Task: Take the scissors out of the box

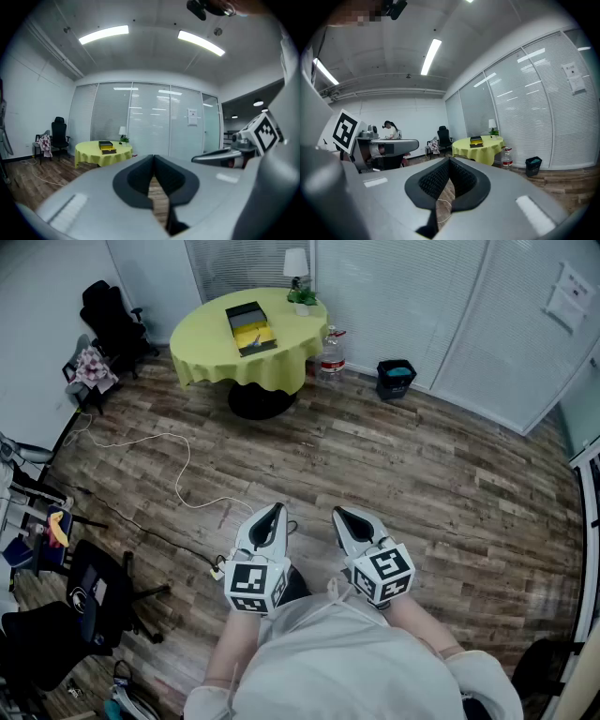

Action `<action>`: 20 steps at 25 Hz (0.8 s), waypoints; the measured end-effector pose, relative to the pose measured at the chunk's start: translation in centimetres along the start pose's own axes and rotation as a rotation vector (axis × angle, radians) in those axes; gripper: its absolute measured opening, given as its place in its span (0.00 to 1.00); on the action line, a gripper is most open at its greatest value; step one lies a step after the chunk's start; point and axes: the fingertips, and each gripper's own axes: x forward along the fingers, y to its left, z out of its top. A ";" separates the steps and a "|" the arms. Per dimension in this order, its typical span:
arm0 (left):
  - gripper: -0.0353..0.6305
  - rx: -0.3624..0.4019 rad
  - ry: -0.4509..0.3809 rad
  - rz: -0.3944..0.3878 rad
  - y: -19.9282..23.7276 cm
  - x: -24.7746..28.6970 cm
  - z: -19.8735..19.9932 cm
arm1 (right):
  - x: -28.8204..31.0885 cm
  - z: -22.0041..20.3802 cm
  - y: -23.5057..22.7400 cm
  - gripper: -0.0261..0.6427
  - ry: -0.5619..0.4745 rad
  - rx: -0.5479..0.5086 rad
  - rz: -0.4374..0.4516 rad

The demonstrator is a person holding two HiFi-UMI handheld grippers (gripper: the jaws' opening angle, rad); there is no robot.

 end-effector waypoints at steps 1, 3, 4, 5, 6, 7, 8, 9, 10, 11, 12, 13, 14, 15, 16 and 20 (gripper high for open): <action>0.06 -0.002 -0.001 0.002 -0.1 0.1 -0.1 | 0.0 -0.1 -0.1 0.04 0.001 -0.001 0.001; 0.06 -0.005 0.001 0.007 -0.2 0.2 -0.2 | 0.0 -0.2 -0.3 0.04 0.004 -0.002 0.004; 0.06 -0.004 0.004 0.008 -0.2 0.4 -0.4 | 0.1 -0.3 -0.5 0.04 0.005 0.000 0.004; 0.06 -0.004 0.008 0.008 -0.2 0.5 -0.6 | 0.1 -0.4 -0.6 0.04 0.007 0.001 0.004; 0.06 -0.004 0.014 0.008 -0.2 0.6 -0.8 | 0.2 -0.5 -0.7 0.04 0.010 0.004 0.003; 0.06 -0.006 0.019 0.008 -0.1 0.7 -1.0 | 0.3 -0.6 -0.8 0.04 0.013 0.007 0.002; 0.06 -0.008 0.025 0.008 -0.1 0.8 -1.2 | 0.3 -0.8 -0.9 0.04 0.017 0.010 0.001; 0.06 -0.011 0.030 0.009 0.0 0.9 -1.3 | 0.5 -0.9 -1.1 0.04 0.021 0.014 -0.001; 0.06 -0.013 0.034 0.011 0.1 1.1 -1.5 | 0.6 -1.0 -1.3 0.04 0.023 0.020 -0.004; 0.06 -0.016 0.036 0.013 0.2 1.3 -1.6 | 0.7 -1.1 -1.5 0.04 0.022 0.029 -0.007; 0.06 -0.019 0.039 0.015 0.3 1.4 -1.6 | 0.9 -1.1 -1.7 0.04 0.020 0.042 -0.010; 0.06 -0.021 0.041 0.016 0.5 1.6 -1.7 | 1.0 -1.2 -1.9 0.04 0.019 0.057 -0.009; 0.06 -0.024 0.045 0.018 0.6 1.7 -1.8 | 1.3 -1.3 -2.0 0.04 0.021 0.072 -0.005; 0.06 -0.028 0.051 0.021 0.8 1.9 -1.9 | 1.6 -1.6 -2.1 0.04 0.030 0.087 -0.001; 0.06 -0.032 0.057 0.024 1.1 2.1 -2.1 | 2.1 -1.9 -2.2 0.04 0.043 0.102 0.003; 0.06 -0.054 0.092 0.046 2.9 3.2 -3.2 | 4.4 -3.3 -2.7 0.04 0.106 0.138 0.017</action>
